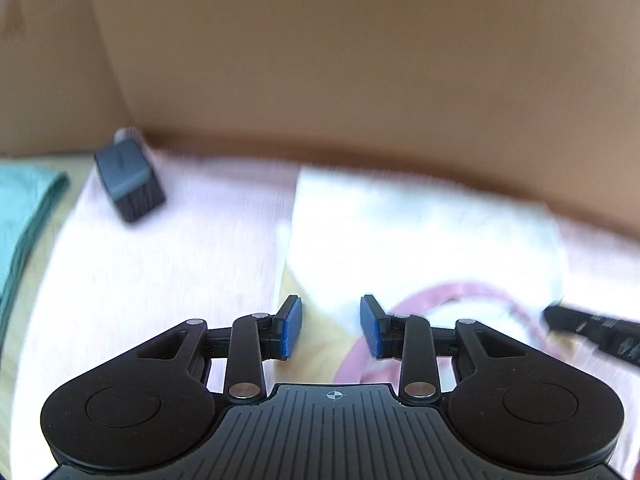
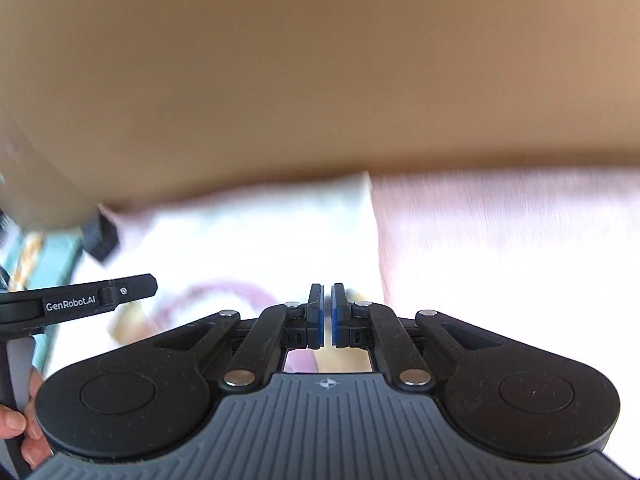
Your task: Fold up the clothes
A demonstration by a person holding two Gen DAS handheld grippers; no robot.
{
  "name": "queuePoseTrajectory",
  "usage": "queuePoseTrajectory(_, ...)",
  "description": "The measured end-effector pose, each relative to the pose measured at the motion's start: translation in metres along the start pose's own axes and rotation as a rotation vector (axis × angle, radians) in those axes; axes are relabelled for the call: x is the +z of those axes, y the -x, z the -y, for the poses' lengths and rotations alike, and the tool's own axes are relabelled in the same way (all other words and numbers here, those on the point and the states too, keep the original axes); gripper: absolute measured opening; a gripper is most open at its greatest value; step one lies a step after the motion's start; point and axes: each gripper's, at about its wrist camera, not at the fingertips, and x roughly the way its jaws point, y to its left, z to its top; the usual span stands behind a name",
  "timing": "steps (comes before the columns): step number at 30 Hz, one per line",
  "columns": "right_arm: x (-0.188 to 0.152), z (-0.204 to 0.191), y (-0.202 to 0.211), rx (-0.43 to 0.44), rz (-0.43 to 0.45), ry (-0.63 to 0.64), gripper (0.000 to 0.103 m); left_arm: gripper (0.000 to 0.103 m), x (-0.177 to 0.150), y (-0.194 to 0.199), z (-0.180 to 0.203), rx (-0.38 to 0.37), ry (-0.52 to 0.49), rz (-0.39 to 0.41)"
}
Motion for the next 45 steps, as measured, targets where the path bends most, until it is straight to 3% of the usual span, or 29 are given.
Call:
queuePoseTrajectory(3, -0.004, 0.010, 0.006, -0.003, -0.010, -0.033, 0.000, 0.054, 0.007, -0.004, 0.002, 0.031, -0.046, 0.022)
queuePoseTrajectory(9, 0.010, 0.010, 0.032, 0.009, 0.025, -0.005, 0.006, 0.059, -0.004, 0.042, -0.022, 0.029, 0.038, 0.053)
queuePoseTrajectory(11, 0.011, 0.007, 0.025, 0.020, 0.016, 0.011, 0.006, 0.064, -0.008, 0.045, -0.016, 0.019, 0.012, 0.055)
queuePoseTrajectory(13, 0.009, -0.002, 0.012, 0.025, -0.004, 0.028, 0.006, 0.067, -0.015, 0.039, -0.006, 0.036, -0.052, 0.047)
queuePoseTrajectory(16, 0.003, -0.007, -0.002, 0.021, -0.045, 0.045, 0.006, 0.065, -0.025, 0.026, -0.011, 0.048, -0.043, 0.010)
queuePoseTrajectory(17, 0.000, -0.006, -0.003, 0.016, -0.052, 0.046, 0.005, 0.072, -0.028, 0.022, -0.013, 0.052, -0.039, -0.002)
queuePoseTrajectory(23, -0.004, 0.002, 0.016, -0.002, -0.061, 0.025, 0.011, 0.075, -0.037, 0.025, -0.031, 0.059, 0.016, -0.036)
queuePoseTrajectory(26, -0.011, 0.005, 0.028, 0.000, -0.059, 0.013, 0.011, 0.078, -0.050, 0.035, -0.022, 0.052, 0.010, -0.057)
queuePoseTrajectory(31, -0.033, -0.003, 0.046, 0.007, -0.069, 0.028, 0.011, 0.095, -0.073, 0.053, -0.005, 0.040, -0.001, -0.093)
queuePoseTrajectory(32, -0.039, -0.006, 0.047, 0.007, -0.078, 0.038, 0.016, 0.098, -0.077, 0.056, -0.001, 0.038, -0.003, -0.100)
queuePoseTrajectory(36, -0.058, -0.018, 0.053, -0.006, -0.108, 0.066, 0.061, 0.100, -0.095, 0.070, 0.012, 0.029, -0.012, -0.129)
queuePoseTrajectory(39, -0.069, -0.020, 0.057, -0.024, -0.125, 0.078, 0.062, 0.100, -0.108, 0.077, 0.018, 0.017, -0.010, -0.155)
queuePoseTrajectory(42, -0.077, -0.016, 0.062, -0.019, -0.145, 0.054, 0.080, 0.101, -0.117, 0.081, 0.012, 0.034, 0.002, -0.180)
queuePoseTrajectory(45, -0.083, -0.018, 0.069, -0.018, -0.144, 0.063, 0.082, 0.102, -0.121, 0.087, 0.008, 0.059, 0.007, -0.187)
